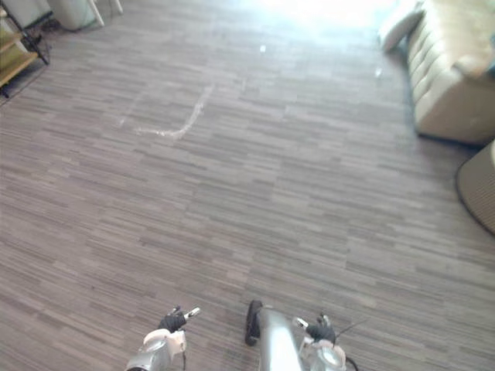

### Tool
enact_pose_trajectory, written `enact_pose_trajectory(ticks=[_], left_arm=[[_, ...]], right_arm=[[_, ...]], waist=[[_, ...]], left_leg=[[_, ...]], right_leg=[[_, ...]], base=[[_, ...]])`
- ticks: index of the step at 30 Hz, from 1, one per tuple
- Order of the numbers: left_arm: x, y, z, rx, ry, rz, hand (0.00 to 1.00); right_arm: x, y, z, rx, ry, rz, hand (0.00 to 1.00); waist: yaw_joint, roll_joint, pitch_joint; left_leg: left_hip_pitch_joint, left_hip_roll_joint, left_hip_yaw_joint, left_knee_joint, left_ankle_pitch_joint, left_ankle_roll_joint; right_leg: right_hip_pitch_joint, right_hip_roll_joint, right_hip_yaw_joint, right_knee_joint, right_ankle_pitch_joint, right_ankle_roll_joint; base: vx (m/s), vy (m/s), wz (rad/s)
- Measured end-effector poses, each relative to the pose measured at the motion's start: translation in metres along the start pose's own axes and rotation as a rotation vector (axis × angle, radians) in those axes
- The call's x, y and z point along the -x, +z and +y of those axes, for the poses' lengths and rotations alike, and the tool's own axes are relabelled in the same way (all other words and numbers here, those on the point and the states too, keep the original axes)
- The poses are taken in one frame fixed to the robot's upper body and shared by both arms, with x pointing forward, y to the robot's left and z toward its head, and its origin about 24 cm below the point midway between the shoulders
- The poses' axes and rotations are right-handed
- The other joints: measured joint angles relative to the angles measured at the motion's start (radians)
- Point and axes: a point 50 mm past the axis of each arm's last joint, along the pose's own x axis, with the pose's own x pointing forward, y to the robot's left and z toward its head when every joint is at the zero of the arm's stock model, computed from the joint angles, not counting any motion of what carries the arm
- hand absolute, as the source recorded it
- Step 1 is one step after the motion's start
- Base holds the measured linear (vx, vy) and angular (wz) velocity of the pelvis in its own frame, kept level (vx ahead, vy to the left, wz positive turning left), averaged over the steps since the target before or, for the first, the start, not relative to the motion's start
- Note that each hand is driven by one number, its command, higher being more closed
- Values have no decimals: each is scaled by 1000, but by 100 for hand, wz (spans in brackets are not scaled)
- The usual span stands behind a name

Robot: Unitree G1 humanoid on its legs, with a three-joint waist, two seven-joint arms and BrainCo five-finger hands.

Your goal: Pick up cushions and gather them together orderly.

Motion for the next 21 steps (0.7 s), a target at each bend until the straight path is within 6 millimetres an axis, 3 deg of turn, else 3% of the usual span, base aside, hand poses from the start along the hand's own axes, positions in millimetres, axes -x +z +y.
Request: enact_pose_trajectory(ticks=[1, 2, 3, 4, 5, 7, 9, 10, 11, 12, 13, 14, 15, 16, 17, 18, 19, 20, 21], left_arm=[[0, -1, 3, 1, 6, 3, 0], [1, 2, 5, 20, 14, -20, 0], [1, 3, 6, 22, 15, -23, 0], [2, 8, 9, 44, 24, -54, 0], [2, 14, 9, 48, 22, -81, 0], [2, 21, 8, 59, 19, -114, 0], [2, 22, 9, 64, 21, -121, 0], [3, 19, 9, 61, 25, -110, 0], [3, 17, 9, 48, 22, -111, 0], [3, 16, 10, 42, 23, -111, 0], [3, 18, 16, 12, 29, -116, 0], [3, 17, 21, 12, 44, -109, 0], [3, 17, 28, 7, 62, -106, 0], [2, 17, 31, -7, 67, -101, 0], [2, 16, 33, -22, 69, -91, 0], [1, 17, 33, -27, 71, -87, 0], [0, 17, 32, -30, 69, -80, 0], [1, 8, 28, -27, 60, -41, 0], [1, 6, 23, -34, 45, -35, 0]], right_arm=[[0, -1, 2, 4, 7, 4, 0], [1, -3, 7, 2, 18, 13, 0], [1, -3, 8, 3, 20, 14, 0], [2, -4, 17, 22, 47, 18, 0], [3, -8, 21, 28, 60, 26, 0], [1, -3, 25, 31, 72, 15, 0], [1, -3, 26, 28, 74, 18, 0], [1, -4, 23, 28, 66, 22, 0], [0, -4, 19, 35, 56, 26, 0], [0, -4, 17, 40, 50, 29, 0], [3, -16, 17, 37, 49, 72, 0], [6, -24, 16, 35, 44, 95, 0], [7, -29, 16, 38, 48, 105, 0], [9, -32, 18, 38, 53, 114, 0], [10, -35, 21, 35, 61, 122, 0], [11, -36, 20, 33, 60, 120, 0], [10, -33, 21, 35, 65, 110, 0], [8, -25, 19, 47, 64, 78, 0], [8, -21, 18, 65, 68, 58, 0]], waist=[[0, 4, 1], [8, -4, 13], [10, -6, 14], [27, -32, 20], [47, -42, 17], [55, -42, 18], [68, -32, 15], [76, -26, 8], [80, -13, -4], [81, -11, -8], [92, -43, -35], [100, -83, -69], [94, -113, -80], [91, -129, -79], [87, -137, -73], [81, -141, -60], [79, -135, -48], [73, -119, -41], [71, -95, -41]], left_leg=[[-35, 15, -18, 95, 12, -21], [-160, 68, -5, 400, -26, -1], [-168, 69, -4, 412, -32, 3], [-266, 77, 21, 491, -96, 58], [-361, 90, 61, 464, -131, 91], [-471, 101, 104, 331, -166, 128], [-530, 71, 92, 104, -168, 134], [-538, 21, 25, -139, -132, 101], [-566, -6, -53, -276, -98, 76], [-582, -9, -74, -282, -75, 68], [-592, -51, -85, -246, 9, 107], [-587, -77, -52, -224, 35, 153], [-572, -97, -23, -208, 5, 175], [-535, -113, -1, -210, -26, 188], [-462, -126, 9, -235, -69, 201], [-401, -137, 17, -264, -87, 206], [-349, -146, 18, -285, -103, 208], [-203, -146, 38, -348, -142, 223], [-126, -145, 43, -400, -153, 233]], right_leg=[[29, 13, 3, -18, -4, 0], [172, 52, 39, -103, -12, -6], [182, 53, 43, -110, -13, -8], [285, 56, 85, -194, -20, -9], [353, 57, 119, -252, -24, -5], [422, 56, 166, -301, -38, 14], [496, 47, 221, -344, -54, 42], [545, 25, 266, -390, -74, 63], [577, 19, 303, -421, -96, 81], [584, 15, 313, -425, -108, 88], [602, -31, 346, -413, -147, 115], [563, -77, 362, -316, -176, 168], [516, -105, 363, -207, -171, 191], [452, -120, 361, -41, -127, 244], [357, -122, 357, 194, 29, 290], [301, -132, 351, 332, 86, 310], [261, -141, 332, 433, 81, 300], [167, -150, 265, 566, 30, 251], [85, -150, 202, 571, 4, 236]], base=[[813, -123, -68], [505, -46, -46], [702, -59, -70], [489, -23, -64], [459, -3, -71], [438, 56, -75], [584, 168, -90], [690, 311, -98], [572, 275, -96], [647, 379, -87], [738, 354, -80], [892, 413, -77], [772, 293, -55], [737, 329, -33], [717, 331, -31], [530, 245, -26], [582, 218, -35], [651, 230, -44], [532, 182, -37]])
